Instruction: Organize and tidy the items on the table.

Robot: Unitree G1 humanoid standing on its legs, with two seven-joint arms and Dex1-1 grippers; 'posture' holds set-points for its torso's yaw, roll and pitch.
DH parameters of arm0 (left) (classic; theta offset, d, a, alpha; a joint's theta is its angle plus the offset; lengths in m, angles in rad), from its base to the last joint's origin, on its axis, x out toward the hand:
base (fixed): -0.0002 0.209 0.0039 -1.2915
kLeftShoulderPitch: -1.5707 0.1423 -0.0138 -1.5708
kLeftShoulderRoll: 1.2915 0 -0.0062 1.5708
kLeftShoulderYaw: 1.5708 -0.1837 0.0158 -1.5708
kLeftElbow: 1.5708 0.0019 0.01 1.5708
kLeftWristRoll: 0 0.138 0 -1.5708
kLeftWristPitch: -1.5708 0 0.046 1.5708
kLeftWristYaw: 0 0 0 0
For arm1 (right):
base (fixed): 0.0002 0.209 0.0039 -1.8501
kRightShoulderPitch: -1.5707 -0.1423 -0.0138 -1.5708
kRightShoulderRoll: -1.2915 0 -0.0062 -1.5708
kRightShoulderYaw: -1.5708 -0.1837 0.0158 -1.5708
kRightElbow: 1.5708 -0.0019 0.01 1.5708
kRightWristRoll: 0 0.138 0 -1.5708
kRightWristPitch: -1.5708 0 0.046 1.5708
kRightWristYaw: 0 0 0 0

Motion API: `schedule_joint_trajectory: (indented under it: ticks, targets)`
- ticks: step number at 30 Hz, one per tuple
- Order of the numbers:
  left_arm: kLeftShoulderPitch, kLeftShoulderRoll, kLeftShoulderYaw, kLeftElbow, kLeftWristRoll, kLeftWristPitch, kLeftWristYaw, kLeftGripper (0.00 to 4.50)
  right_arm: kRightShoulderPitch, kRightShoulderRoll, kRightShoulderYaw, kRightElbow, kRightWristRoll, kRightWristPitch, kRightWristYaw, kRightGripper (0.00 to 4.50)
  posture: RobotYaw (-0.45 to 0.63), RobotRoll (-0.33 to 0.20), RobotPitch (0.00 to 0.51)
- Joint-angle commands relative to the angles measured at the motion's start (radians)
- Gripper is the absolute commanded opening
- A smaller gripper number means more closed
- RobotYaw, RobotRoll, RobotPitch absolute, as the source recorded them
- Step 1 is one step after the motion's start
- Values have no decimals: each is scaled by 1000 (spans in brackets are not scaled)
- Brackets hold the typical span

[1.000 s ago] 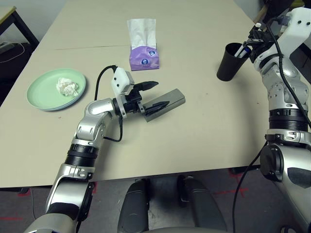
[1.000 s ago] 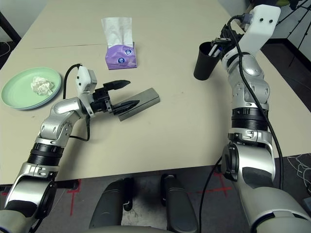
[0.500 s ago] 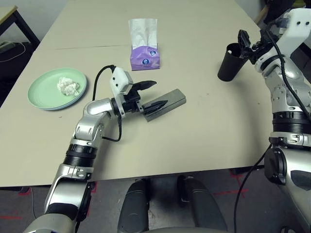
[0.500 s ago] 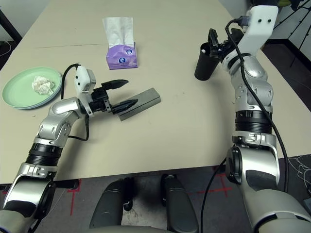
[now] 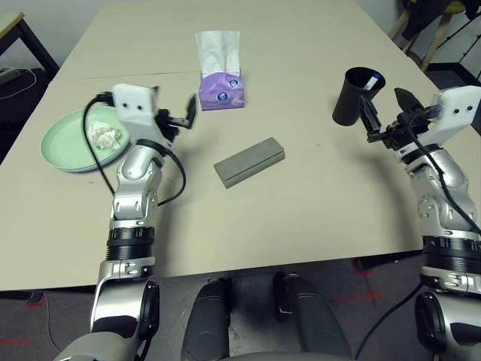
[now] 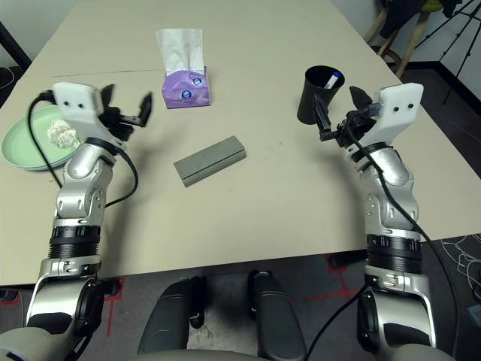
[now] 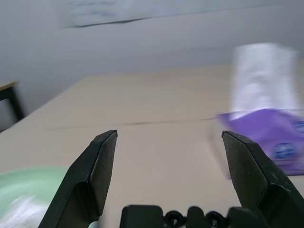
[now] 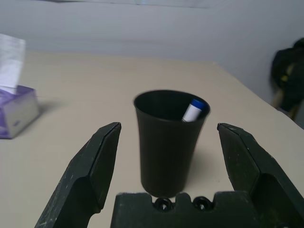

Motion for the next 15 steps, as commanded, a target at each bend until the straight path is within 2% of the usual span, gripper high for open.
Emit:
schedule_joint_trajectory:
  ticks: [1,5,11,15]
  targets:
    - [42,8,42,28,14,-17,62,4500,-18,21,-17,70,-24,-48,-84,4451,108,0,160]
    - [70,48,70,61,-17,-39,27,4500,-37,14,-28,135,-14,-86,-108,4451,114,0,159]
    - [121,129,118,119,-102,-97,-118,4500,-56,-28,-25,252,45,-167,32,4451,120,0,159]
    - [137,156,141,160,-154,-125,-192,4500,-44,-48,-27,301,67,-208,104,4451,123,0,159]
